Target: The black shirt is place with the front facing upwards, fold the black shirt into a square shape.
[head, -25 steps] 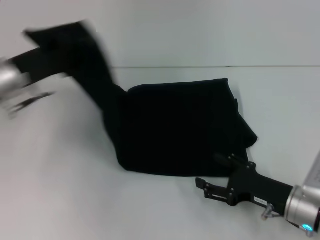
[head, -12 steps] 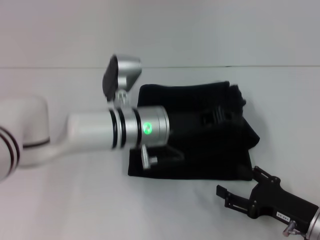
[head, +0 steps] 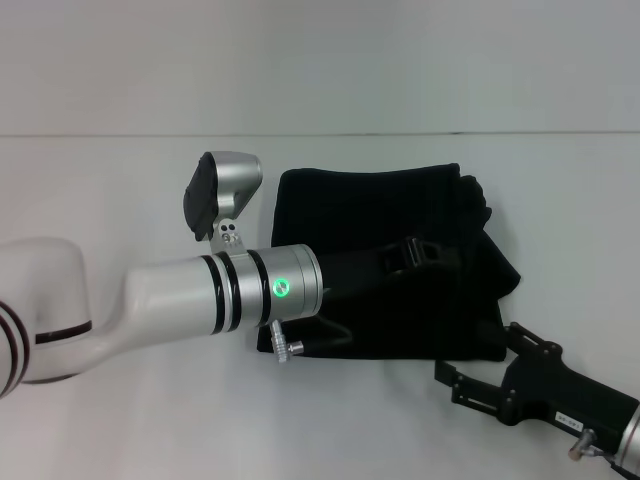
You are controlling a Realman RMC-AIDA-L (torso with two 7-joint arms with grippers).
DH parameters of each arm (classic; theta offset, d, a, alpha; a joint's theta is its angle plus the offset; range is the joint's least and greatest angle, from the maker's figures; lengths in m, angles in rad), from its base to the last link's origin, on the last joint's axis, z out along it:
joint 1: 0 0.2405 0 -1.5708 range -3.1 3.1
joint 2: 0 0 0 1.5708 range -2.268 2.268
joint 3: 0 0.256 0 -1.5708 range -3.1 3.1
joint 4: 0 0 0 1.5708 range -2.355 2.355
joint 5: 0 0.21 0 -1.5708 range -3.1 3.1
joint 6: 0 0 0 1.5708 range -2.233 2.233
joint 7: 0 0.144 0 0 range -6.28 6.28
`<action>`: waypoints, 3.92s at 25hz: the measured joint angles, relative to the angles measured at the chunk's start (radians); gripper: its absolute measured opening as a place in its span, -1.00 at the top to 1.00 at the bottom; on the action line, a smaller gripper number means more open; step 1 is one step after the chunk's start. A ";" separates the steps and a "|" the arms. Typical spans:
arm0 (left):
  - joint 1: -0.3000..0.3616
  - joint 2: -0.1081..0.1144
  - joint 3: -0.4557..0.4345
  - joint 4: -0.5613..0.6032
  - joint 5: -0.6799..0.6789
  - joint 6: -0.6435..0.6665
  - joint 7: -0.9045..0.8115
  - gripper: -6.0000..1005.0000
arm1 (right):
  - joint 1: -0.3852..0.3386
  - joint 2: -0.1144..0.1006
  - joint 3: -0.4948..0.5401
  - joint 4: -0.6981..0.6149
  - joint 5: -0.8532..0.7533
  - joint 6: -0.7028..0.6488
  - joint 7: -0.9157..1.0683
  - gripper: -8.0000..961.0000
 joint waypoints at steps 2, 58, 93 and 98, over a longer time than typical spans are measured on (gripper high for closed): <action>-0.001 0.000 0.000 -0.006 0.000 -0.007 0.001 0.91 | -0.010 -0.001 0.005 -0.013 0.003 -0.004 0.016 -0.97; 0.575 0.049 0.026 0.361 0.079 0.534 0.874 -0.84 | 0.575 0.019 -0.412 -0.971 -1.081 -0.271 1.867 -0.83; 0.598 0.041 0.024 0.356 0.081 0.528 0.880 -0.84 | 0.675 0.015 -0.709 -0.538 -1.055 0.148 1.862 -0.64; 0.598 0.041 0.024 0.356 0.081 0.526 0.880 -0.83 | 0.672 0.015 -0.710 -0.543 -1.056 0.151 1.864 -0.26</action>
